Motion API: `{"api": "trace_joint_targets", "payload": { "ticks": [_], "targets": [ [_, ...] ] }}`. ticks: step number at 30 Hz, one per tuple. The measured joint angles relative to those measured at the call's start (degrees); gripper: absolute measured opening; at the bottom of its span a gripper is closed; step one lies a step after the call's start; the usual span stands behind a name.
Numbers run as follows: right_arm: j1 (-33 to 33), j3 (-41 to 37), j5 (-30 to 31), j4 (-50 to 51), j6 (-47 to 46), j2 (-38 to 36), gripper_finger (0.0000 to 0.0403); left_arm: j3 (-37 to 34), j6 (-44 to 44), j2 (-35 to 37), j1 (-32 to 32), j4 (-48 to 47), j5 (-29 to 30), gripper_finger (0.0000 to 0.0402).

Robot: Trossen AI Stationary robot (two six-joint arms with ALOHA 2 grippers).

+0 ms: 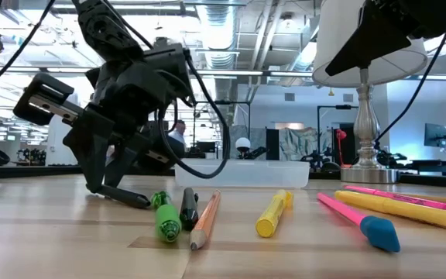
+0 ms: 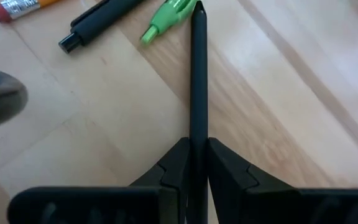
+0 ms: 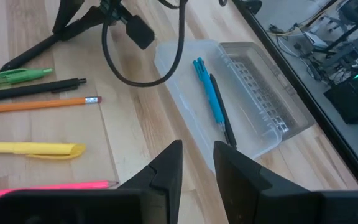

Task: Pick & place school supplies into a supply box
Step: Put the left black pen into the gray supply box

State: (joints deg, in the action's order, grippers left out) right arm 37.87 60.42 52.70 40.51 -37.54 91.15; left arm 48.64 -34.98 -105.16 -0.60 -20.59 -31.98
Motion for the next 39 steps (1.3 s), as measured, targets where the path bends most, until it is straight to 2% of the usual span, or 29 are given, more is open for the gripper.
{"api": "trace_joint_targets", "payload": {
  "ticks": [7,13,23,35,39],
  "targets": [
    [0.02,0.00,-0.12,0.00,-0.04,0.02,0.0087,-0.58,1.74,5.15,4.11,-2.75,14.46,0.0043],
    [0.04,0.00,-0.17,0.00,-0.07,0.02,0.0087,-0.81,7.51,7.26,6.49,-5.56,25.04,0.0043],
    [0.04,0.00,-0.25,0.00,-0.07,0.02,0.0087,-0.73,13.85,7.79,6.65,-9.05,31.27,0.0043],
    [0.04,0.00,-0.23,-0.02,-0.04,0.02,0.0087,-0.89,21.70,8.89,8.67,-16.97,46.55,0.0043],
    [0.04,0.00,-0.21,-0.02,-0.04,0.02,0.0087,-1.01,22.12,8.87,9.54,-17.40,46.96,0.0043]
  ]
}}
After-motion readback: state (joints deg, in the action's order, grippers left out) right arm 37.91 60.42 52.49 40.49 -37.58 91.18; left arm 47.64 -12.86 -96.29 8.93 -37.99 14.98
